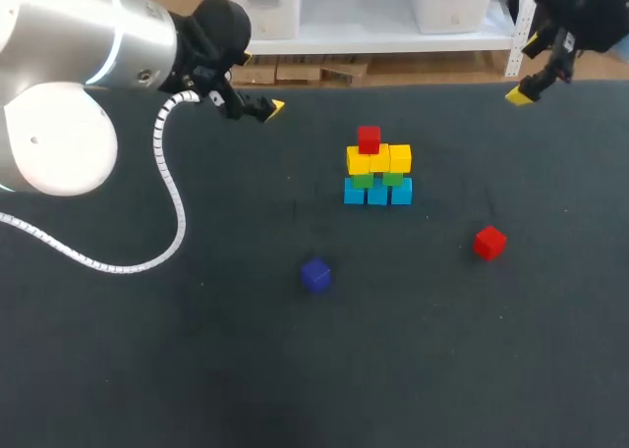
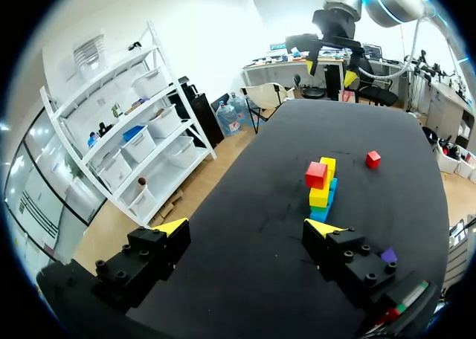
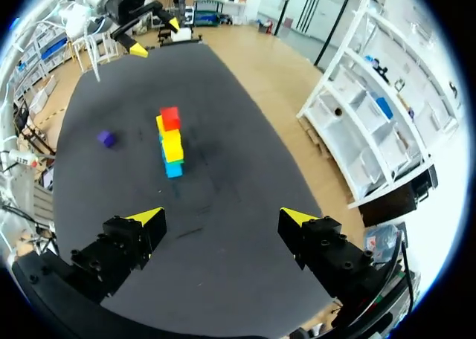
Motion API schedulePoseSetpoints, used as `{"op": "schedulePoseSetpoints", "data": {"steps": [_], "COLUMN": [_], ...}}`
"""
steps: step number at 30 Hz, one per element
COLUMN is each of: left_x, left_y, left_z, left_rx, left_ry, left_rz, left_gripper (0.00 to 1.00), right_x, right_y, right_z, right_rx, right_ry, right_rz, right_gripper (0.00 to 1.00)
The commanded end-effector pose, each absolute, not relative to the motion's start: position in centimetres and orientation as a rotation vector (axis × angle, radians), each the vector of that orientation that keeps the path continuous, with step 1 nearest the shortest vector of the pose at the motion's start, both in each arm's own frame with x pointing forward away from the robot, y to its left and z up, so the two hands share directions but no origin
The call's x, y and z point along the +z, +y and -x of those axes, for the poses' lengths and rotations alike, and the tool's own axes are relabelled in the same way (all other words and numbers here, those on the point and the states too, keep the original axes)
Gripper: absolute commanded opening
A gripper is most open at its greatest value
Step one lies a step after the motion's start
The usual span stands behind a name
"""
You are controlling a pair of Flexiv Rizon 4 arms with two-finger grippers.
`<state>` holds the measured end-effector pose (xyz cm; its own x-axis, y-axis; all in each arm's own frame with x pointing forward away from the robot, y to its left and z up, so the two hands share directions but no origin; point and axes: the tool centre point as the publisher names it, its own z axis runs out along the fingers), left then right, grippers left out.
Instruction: Place the blue cubes, place green cubes on the blue cubes, place the yellow cubes on the green cubes, then place the red cubes on the yellow cubes, and place purple cube on the red cubes.
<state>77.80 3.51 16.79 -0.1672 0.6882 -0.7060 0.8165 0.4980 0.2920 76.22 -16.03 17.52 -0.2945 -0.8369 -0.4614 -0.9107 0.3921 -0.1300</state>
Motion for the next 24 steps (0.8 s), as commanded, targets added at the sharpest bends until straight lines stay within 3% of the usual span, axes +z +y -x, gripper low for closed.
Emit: {"op": "schedulePoseSetpoints", "data": {"steps": [1,24], "left_x": [16.7,16.7], "left_y": [3.6,3.6], "left_z": [-77.9,-77.9], "left_rx": [-0.199,-0.199], "left_ry": [1.906,1.906], "left_rz": [-1.246,-1.246], "left_gripper": [1.0,1.0], "right_x": [17.7,10.7], "right_y": [-15.1,-12.7], "right_z": [-74.7,-65.1], "right_rx": [0.222,0.283], "right_ry": [2.153,1.935], "right_rz": [1.554,2.126], "right_gripper": [1.0,1.0]}}
